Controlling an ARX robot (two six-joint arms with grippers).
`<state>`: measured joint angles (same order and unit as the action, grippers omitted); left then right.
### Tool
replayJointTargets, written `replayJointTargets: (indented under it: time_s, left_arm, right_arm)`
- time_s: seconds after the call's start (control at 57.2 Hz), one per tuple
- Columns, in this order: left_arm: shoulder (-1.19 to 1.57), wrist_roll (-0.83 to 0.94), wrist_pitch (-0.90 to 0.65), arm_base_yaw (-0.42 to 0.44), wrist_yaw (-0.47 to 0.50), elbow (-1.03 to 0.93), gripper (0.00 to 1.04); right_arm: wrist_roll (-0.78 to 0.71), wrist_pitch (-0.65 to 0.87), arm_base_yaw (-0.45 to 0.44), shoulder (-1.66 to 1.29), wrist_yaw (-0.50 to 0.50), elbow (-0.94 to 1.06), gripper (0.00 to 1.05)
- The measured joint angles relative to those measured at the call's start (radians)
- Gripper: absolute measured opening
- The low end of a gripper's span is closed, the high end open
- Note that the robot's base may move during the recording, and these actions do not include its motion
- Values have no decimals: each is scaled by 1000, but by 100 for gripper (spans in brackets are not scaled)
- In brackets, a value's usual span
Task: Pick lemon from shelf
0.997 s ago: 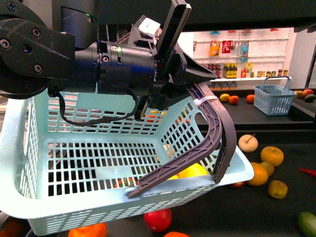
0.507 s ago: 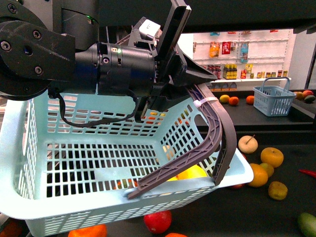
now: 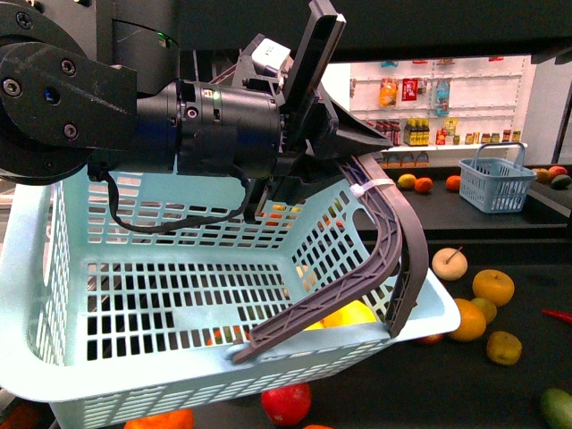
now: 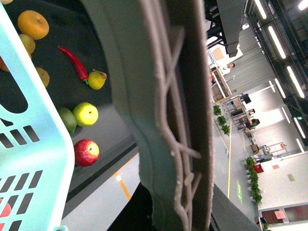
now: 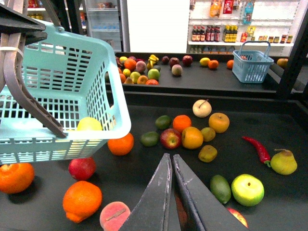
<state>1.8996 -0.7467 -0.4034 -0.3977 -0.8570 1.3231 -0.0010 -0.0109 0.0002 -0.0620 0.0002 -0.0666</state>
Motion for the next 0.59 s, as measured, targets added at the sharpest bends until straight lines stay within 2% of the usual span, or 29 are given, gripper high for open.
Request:
replayJointTargets:
  time_s: [0.525,0.595]
  left_arm:
    - [0,-1,0,0,0,0,10]
    - [0,0,0,0,0,0,10]
  right_arm:
    - [0,9,0,55,0,51,7]
    - [0,9,0,55,-1,51,15]
